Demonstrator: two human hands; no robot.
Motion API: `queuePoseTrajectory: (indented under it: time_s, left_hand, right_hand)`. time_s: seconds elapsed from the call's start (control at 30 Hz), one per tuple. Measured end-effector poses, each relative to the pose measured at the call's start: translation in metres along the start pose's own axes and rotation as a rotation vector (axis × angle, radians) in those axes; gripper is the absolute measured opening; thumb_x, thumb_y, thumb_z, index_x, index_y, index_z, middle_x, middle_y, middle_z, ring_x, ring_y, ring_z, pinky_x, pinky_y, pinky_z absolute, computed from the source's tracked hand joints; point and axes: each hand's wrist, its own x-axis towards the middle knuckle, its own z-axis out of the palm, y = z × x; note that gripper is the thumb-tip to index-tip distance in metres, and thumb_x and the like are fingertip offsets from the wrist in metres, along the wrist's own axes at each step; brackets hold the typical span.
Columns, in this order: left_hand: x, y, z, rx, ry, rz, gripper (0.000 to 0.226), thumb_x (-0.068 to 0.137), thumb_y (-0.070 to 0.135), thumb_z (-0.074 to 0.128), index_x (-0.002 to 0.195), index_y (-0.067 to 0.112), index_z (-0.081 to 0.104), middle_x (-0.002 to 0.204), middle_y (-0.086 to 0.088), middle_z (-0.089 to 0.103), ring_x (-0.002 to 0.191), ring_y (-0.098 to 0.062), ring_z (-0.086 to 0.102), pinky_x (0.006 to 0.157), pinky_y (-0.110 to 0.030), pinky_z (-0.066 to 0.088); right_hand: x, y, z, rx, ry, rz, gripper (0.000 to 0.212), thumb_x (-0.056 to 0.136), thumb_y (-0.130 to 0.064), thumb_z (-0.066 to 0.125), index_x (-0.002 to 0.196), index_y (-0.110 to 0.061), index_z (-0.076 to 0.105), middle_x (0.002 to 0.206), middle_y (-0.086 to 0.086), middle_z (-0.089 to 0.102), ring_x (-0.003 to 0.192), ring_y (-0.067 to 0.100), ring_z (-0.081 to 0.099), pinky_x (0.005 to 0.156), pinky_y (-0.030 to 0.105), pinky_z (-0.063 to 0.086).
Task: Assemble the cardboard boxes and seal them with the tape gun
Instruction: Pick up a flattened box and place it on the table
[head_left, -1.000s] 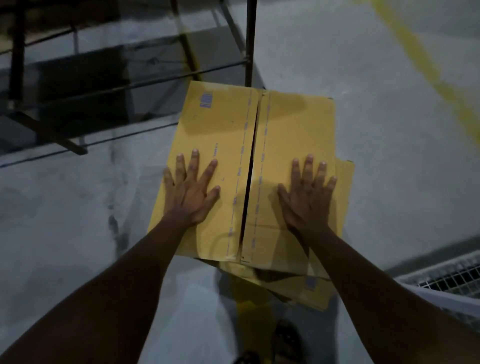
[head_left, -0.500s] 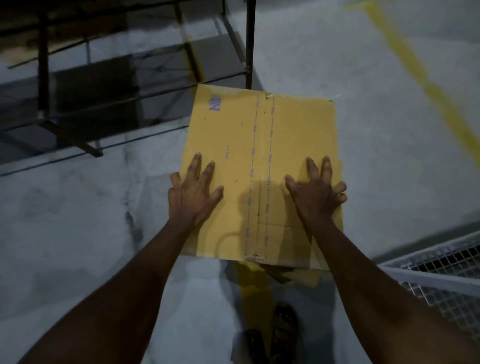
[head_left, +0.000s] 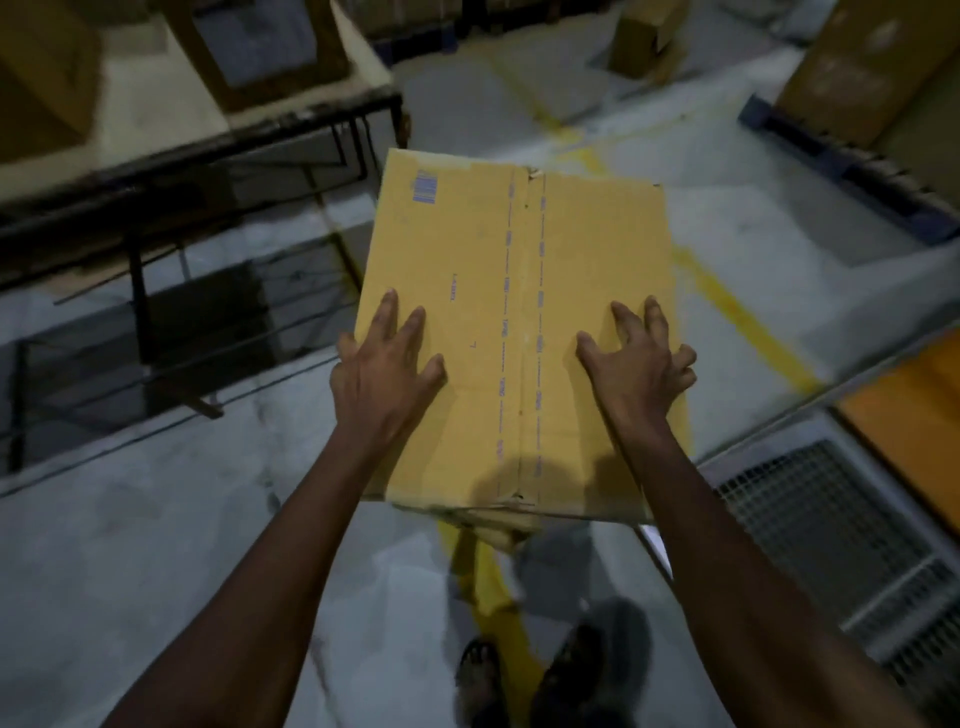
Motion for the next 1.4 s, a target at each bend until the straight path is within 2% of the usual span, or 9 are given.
queuePoseTrajectory:
  time_s: [0.3, 0.5, 0.67, 0.8, 0.87, 0.93, 1.03, 1.17, 1.4]
  left_hand:
    - [-0.041, 0.159, -0.093, -0.037, 0.138, 0.192, 0.064, 0.091, 0.056, 0.053, 0.149, 0.031, 0.042, 0.164, 0.003, 0.02, 0.13, -0.044, 0.037, 0.102, -0.051, 0.041]
    - [-0.066, 0.284, -0.069, -0.093, 0.062, 0.262, 0.069, 0.088, 0.062, 0.042, 0.151, 0.034, 0.036, 0.164, 0.006, 0.015, 0.135, -0.041, 0.034, 0.105, -0.051, 0.035]
    - [-0.101, 0.383, -0.019, -0.153, -0.104, 0.305, 0.064, 0.089, 0.059, 0.047, 0.149, 0.039, 0.036, 0.164, 0.01, 0.016, 0.131, -0.042, 0.033, 0.094, -0.047, 0.044]
    - [-0.122, 0.442, 0.007, -0.094, -0.178, 0.338, 0.064, 0.089, 0.059, 0.046, 0.148, 0.037, 0.034, 0.164, 0.004, 0.015, 0.129, -0.045, 0.034, 0.093, -0.047, 0.042]
    - [-0.124, 0.463, 0.01, -0.04, -0.231, 0.347, 0.069, 0.089, 0.062, 0.044, 0.15, 0.036, 0.028, 0.164, -0.001, 0.009, 0.133, -0.048, 0.028, 0.098, -0.052, 0.038]
    - [-0.128, 0.477, 0.014, 0.056, -0.295, 0.374, 0.078, 0.088, 0.07, 0.038, 0.154, 0.038, 0.015, 0.165, -0.006, -0.002, 0.141, -0.055, 0.009, 0.107, -0.066, 0.023]
    - [-0.146, 0.496, 0.022, 0.188, -0.355, 0.649, 0.089, 0.084, 0.084, 0.023, 0.156, 0.039, -0.003, 0.164, -0.008, -0.016, 0.146, -0.049, -0.014, 0.107, -0.077, -0.003]
    - [-0.181, 0.519, 0.023, 0.21, -0.485, 1.083, 0.102, 0.073, 0.093, 0.028, 0.154, 0.044, -0.01, 0.163, -0.004, -0.022, 0.149, -0.037, -0.019, 0.107, -0.076, -0.006]
    - [-0.194, 0.533, 0.027, 0.232, -0.467, 1.107, 0.098, 0.077, 0.088, 0.035, 0.153, 0.047, -0.011, 0.163, 0.0, -0.024, 0.149, -0.039, -0.015, 0.104, -0.079, -0.003]
  right_hand:
    - [-0.007, 0.081, -0.176, 0.137, 0.242, 0.15, 0.055, 0.075, -0.057, 0.057, 0.128, -0.043, 0.06, 0.156, -0.016, 0.033, 0.127, 0.039, 0.035, 0.101, 0.052, 0.028]
    - [0.012, 0.186, -0.263, 0.092, 0.296, 0.226, 0.055, 0.073, -0.052, 0.056, 0.127, -0.042, 0.061, 0.154, -0.015, 0.035, 0.123, 0.037, 0.037, 0.098, 0.049, 0.029]
    - [0.017, 0.296, -0.305, 0.015, 0.253, 0.332, 0.054, 0.072, -0.049, 0.058, 0.126, -0.042, 0.061, 0.153, -0.012, 0.037, 0.122, 0.038, 0.037, 0.096, 0.05, 0.031]
    - [0.024, 0.365, -0.323, -0.063, 0.073, 0.325, 0.051, 0.079, -0.05, 0.055, 0.13, -0.045, 0.056, 0.156, -0.009, 0.031, 0.128, 0.042, 0.031, 0.101, 0.051, 0.028]
    - [0.033, 0.384, -0.333, -0.08, 0.004, 0.297, 0.05, 0.083, -0.051, 0.054, 0.133, -0.048, 0.052, 0.159, -0.01, 0.027, 0.132, 0.043, 0.028, 0.106, 0.051, 0.026]
    - [0.042, 0.394, -0.34, -0.076, -0.035, 0.279, 0.048, 0.086, -0.053, 0.053, 0.133, -0.05, 0.05, 0.16, -0.01, 0.025, 0.135, 0.043, 0.026, 0.108, 0.052, 0.025]
    - [0.048, 0.401, -0.346, -0.078, -0.068, 0.244, 0.048, 0.089, -0.055, 0.054, 0.136, -0.049, 0.048, 0.162, -0.009, 0.022, 0.14, 0.042, 0.021, 0.112, 0.054, 0.02]
    - [0.032, 0.414, -0.352, -0.095, -0.058, 0.251, 0.046, 0.093, -0.054, 0.051, 0.138, -0.048, 0.047, 0.163, -0.01, 0.02, 0.149, 0.037, 0.009, 0.117, 0.062, 0.005]
    - [-0.024, 0.438, -0.368, -0.079, 0.102, 0.406, 0.039, 0.096, -0.048, 0.049, 0.134, -0.043, 0.053, 0.156, -0.008, 0.036, 0.147, 0.034, 0.02, 0.116, 0.063, 0.009]
